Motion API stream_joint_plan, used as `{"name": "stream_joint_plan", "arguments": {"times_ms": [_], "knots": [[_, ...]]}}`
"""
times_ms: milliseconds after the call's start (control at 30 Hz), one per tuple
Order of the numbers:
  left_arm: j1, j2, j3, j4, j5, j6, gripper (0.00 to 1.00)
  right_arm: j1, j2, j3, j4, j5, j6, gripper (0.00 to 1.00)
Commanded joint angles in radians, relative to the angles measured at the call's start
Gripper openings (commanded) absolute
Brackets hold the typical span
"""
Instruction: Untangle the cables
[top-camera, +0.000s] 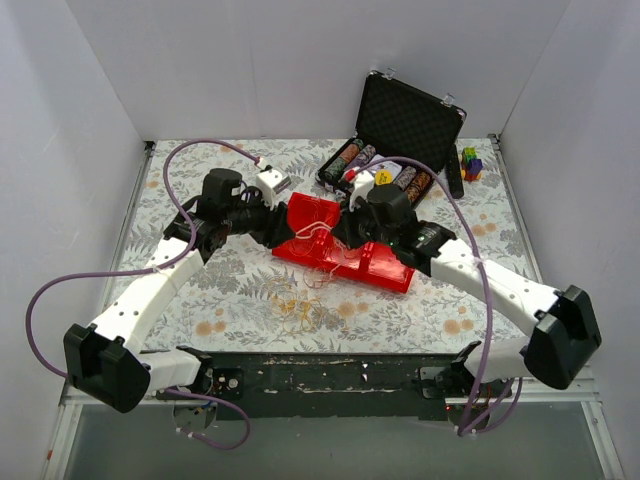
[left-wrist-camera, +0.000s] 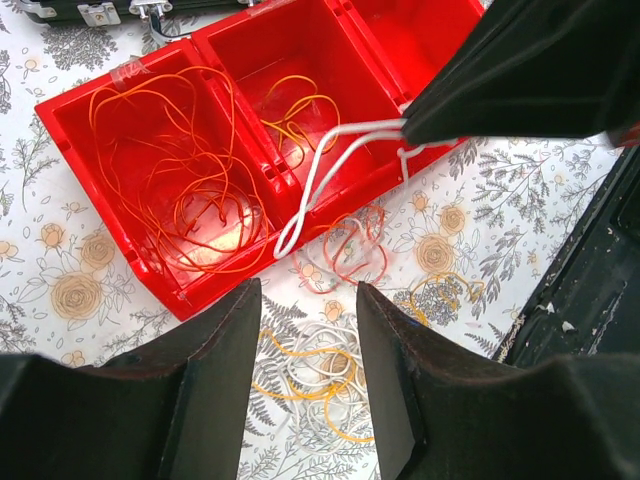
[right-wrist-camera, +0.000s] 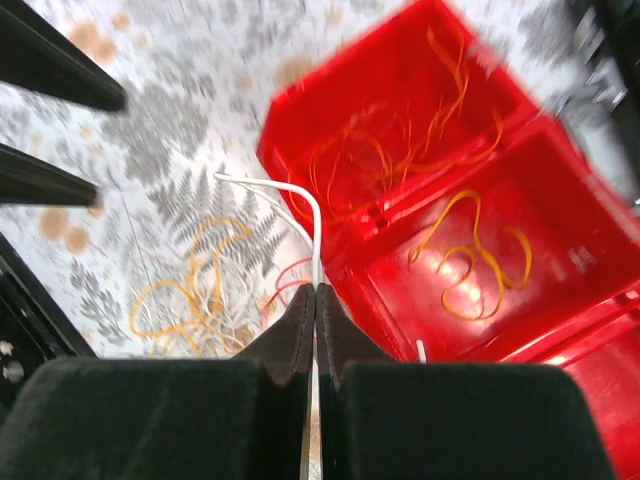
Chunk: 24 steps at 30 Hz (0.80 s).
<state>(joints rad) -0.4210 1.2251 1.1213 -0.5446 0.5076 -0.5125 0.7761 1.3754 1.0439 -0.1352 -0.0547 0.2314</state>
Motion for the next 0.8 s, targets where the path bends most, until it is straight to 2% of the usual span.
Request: {"name": "stream_joint_plan", "arguments": {"times_ms": [0, 233, 400, 533, 667, 767], "knots": [[0.002, -0.026, 0.04, -0.002, -0.003, 0.014, 0.43, 0.009, -0.119, 0.077, 0.023, 0.104, -0.006, 0.01], [0.002, -0.035, 0.035, -0.006, 0.002, 0.016, 0.44, 0.011, -0.216, 0.157, 0.011, 0.173, -0.033, 0.01], [0.001, -0.038, 0.037, -0.008, 0.008, 0.016, 0.45, 0.012, -0.257, 0.215, -0.015, 0.162, -0.032, 0.01], [0.002, -0.033, 0.037, -0.008, 0.023, 0.016, 0.45, 0.012, -0.288, 0.238, -0.007, 0.081, -0.011, 0.01], [0.002, -0.026, 0.035, -0.002, 0.037, 0.012, 0.45, 0.014, -0.312, 0.243, 0.031, -0.117, 0.035, 0.01], [0.002, -0.024, 0.028, -0.002, 0.061, 0.006, 0.45, 0.012, -0.328, 0.242, 0.068, -0.191, 0.08, 0.01]]}}
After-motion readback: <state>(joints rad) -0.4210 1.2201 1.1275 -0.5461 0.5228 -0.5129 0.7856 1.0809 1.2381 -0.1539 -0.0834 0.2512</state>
